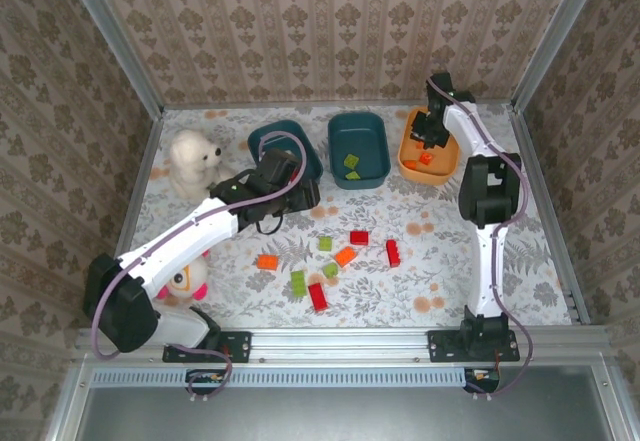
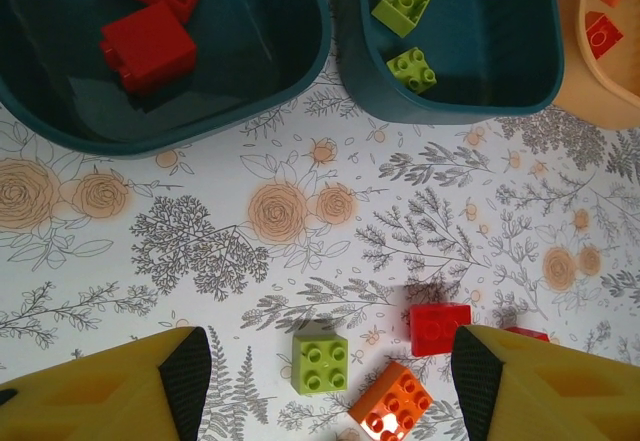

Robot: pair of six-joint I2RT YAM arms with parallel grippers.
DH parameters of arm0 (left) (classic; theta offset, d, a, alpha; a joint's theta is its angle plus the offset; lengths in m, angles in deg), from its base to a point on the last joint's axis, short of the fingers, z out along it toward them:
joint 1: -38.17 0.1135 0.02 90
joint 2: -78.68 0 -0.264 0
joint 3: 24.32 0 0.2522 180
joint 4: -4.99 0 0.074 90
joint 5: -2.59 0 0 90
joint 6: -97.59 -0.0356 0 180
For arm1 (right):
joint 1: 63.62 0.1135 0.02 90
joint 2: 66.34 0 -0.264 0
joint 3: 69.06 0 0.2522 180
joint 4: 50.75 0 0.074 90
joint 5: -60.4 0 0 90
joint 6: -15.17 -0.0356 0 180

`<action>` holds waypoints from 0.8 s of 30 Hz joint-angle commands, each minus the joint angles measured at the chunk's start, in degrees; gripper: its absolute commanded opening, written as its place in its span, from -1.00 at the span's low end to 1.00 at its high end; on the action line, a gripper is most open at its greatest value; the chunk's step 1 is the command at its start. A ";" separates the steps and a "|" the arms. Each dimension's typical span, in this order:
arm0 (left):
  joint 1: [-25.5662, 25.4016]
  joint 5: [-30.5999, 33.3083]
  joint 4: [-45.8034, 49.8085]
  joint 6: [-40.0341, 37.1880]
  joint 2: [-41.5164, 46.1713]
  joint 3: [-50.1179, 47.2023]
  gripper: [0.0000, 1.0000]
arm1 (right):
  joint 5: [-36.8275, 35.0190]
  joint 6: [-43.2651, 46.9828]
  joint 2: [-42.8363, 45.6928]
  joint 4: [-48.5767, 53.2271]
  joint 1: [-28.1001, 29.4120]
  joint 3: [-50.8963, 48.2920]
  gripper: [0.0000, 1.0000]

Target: Sort the legos into containers by color

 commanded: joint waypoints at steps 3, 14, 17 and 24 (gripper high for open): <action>-0.54 1.89 1.45 0.35 -0.89 2.45 0.36 | 3.96 0.97 -6.49 5.57 -1.01 8.84 -0.82; -0.50 2.27 4.03 -3.03 -2.87 5.62 0.37 | 3.46 -0.08 -2.34 6.08 -1.01 10.92 -0.10; -0.59 0.57 4.48 -4.95 -4.30 6.46 0.38 | 3.02 -0.37 2.53 4.14 -0.59 9.47 0.05; -1.92 -4.70 7.82 -9.72 -7.62 7.58 0.41 | 0.32 -0.07 16.71 -0.83 2.28 0.16 0.07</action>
